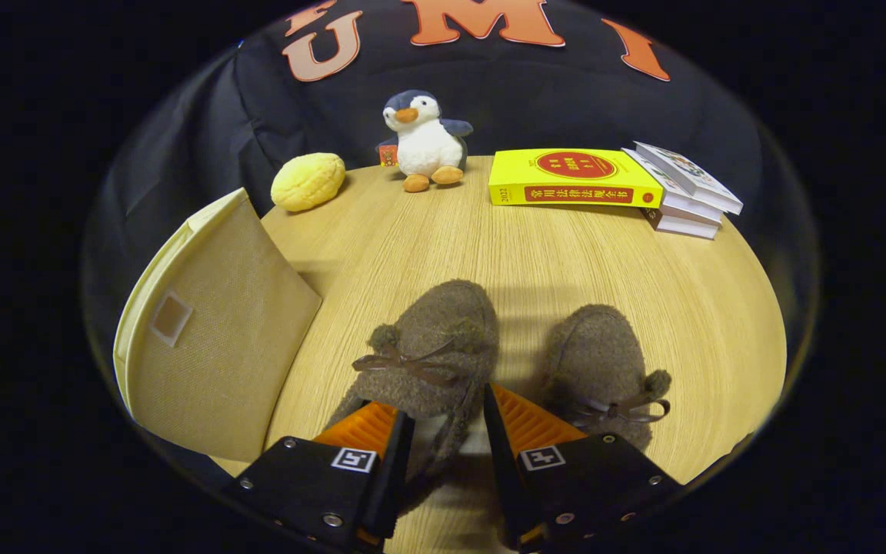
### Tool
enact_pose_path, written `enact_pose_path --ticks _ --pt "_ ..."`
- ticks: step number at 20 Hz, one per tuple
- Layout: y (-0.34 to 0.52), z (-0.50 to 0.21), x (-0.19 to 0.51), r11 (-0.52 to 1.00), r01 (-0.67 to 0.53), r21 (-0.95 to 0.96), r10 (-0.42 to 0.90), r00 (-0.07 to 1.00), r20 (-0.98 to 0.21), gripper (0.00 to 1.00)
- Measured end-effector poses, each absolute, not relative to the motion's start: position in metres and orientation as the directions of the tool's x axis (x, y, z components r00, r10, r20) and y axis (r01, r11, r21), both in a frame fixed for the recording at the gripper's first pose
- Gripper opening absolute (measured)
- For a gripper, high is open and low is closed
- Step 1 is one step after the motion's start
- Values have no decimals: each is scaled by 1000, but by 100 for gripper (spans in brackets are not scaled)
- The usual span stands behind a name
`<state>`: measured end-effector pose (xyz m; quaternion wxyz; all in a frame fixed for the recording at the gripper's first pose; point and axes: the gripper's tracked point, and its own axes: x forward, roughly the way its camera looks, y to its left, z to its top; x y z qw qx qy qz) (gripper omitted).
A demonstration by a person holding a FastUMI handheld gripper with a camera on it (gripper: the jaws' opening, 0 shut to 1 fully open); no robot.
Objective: Open the storage box then place both shoes into the box .Put the left shoe in first, then the right shoe, with the right side of both shoes facing outward in a uniform manner.
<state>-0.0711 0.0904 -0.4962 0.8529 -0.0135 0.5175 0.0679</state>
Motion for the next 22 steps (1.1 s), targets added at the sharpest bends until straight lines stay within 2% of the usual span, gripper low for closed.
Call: enact_pose_path --ticks 5,7,10,12,17,22 --pt "83 -511 -65 996 -83 -16 23 452 -891 39" --pt "81 -509 -57 1000 -25 -2 10 451 -892 31" --pt "78 -500 -56 997 66 32 0 433 -901 9" --pt "88 -474 -54 989 115 88 28 444 -896 4" --pt "125 -384 -23 988 68 137 78 549 -832 4" --pt "193 -328 -7 978 5 209 165 591 -790 4"
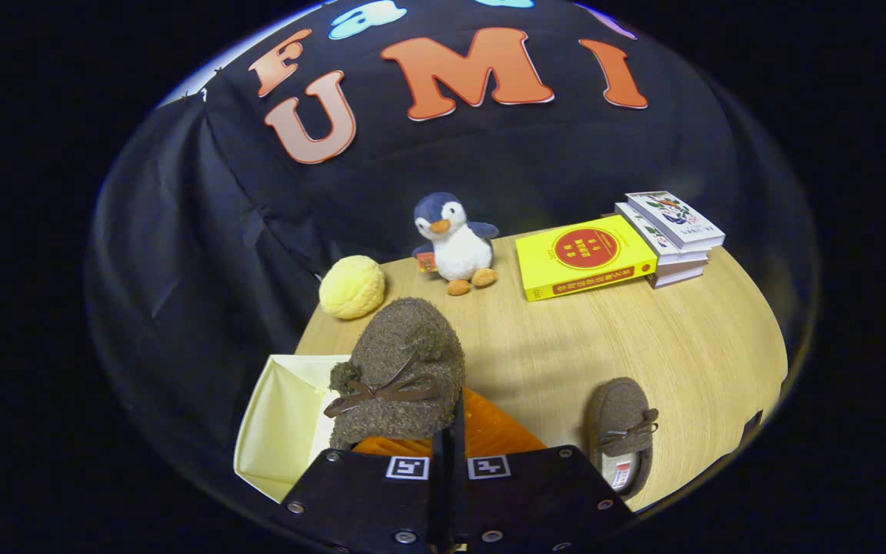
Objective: Open the storage box then place both shoes into the box .Put the left shoe in first, then the right shoe, with the right side of both shoes facing outward in a uniform manner.
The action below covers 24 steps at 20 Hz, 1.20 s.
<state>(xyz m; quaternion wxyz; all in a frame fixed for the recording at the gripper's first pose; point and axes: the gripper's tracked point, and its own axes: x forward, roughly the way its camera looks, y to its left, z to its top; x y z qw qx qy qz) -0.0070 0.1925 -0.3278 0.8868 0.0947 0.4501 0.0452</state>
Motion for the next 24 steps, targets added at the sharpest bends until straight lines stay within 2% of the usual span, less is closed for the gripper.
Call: enact_pose_path --ticks 5,11,17,24 --pt "268 -326 -10 970 -54 236 226 548 -805 4" --pt "334 -375 -36 970 -137 201 240 406 -882 4" --pt "360 -427 -47 983 -165 79 124 289 -949 4" --pt "389 -475 -66 985 -145 94 113 133 -985 7"
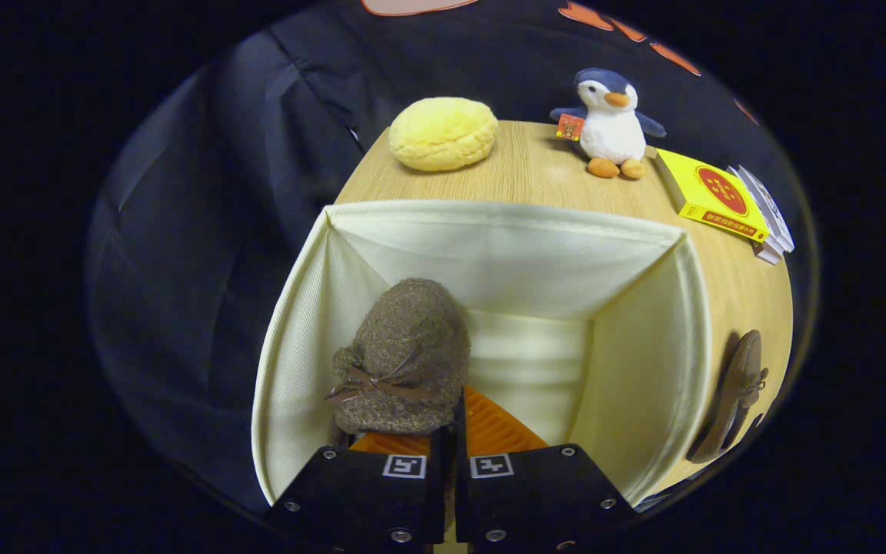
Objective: Open the storage box then place both shoes into the box .Put the left shoe in first, then the right shoe, with the right side of both shoes facing outward in a uniform manner.
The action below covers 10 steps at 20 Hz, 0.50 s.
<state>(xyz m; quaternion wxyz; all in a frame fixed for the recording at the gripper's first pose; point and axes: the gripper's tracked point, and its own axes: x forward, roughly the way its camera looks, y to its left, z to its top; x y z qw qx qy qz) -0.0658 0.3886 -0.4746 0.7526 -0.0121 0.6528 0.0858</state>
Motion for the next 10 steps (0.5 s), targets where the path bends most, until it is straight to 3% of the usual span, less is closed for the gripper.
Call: enact_pose_path --ticks 5,10 --pt "402 -475 -98 969 -135 207 210 10 -978 24" --pt "399 -427 -98 929 -157 335 345 47 -937 53"
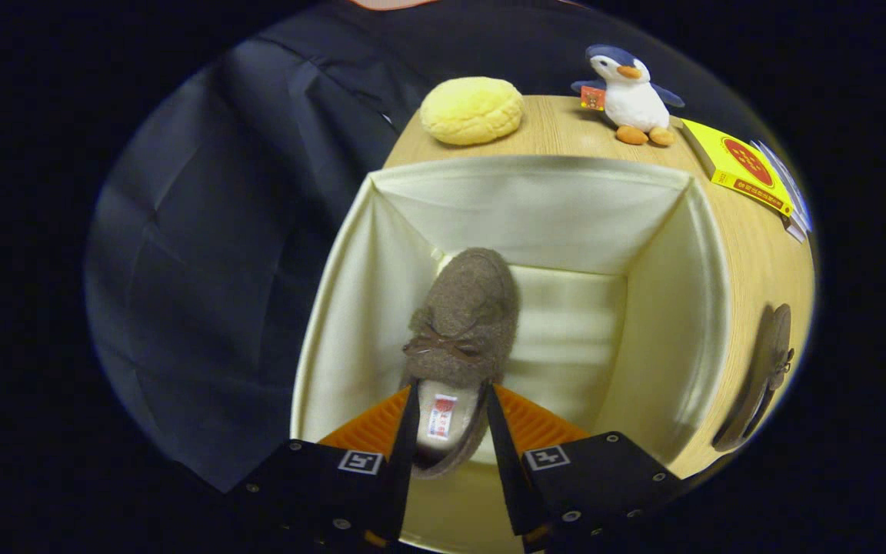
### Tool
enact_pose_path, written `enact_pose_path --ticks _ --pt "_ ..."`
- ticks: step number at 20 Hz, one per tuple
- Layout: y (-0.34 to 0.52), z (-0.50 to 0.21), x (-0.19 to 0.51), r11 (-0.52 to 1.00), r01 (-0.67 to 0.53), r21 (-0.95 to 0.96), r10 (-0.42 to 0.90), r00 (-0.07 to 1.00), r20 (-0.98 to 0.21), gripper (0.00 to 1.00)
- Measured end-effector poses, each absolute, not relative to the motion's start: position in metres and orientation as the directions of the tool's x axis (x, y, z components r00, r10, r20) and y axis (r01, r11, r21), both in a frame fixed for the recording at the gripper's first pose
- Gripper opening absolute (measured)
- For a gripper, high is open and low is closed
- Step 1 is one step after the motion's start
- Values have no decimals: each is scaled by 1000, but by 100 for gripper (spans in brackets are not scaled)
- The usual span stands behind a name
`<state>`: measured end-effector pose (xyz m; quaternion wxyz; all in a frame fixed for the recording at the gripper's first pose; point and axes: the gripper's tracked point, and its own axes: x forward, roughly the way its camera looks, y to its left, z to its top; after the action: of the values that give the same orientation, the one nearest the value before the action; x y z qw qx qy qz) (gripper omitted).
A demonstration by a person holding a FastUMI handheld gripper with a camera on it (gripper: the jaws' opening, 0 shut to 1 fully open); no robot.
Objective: Open the storage box then place both shoes into the box .Put the left shoe in first, then the right shoe, with the right side of both shoes facing outward in a uniform manner.
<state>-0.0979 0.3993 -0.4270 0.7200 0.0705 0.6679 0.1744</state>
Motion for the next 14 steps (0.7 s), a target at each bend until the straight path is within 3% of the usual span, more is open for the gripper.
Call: enact_pose_path --ticks 7,10,14 --pt "341 -346 -84 877 -235 419 468 227 -854 79" --pt "289 -336 -76 898 -250 362 429 321 -844 90" --pt "215 -328 -78 933 -239 270 349 412 -842 98"
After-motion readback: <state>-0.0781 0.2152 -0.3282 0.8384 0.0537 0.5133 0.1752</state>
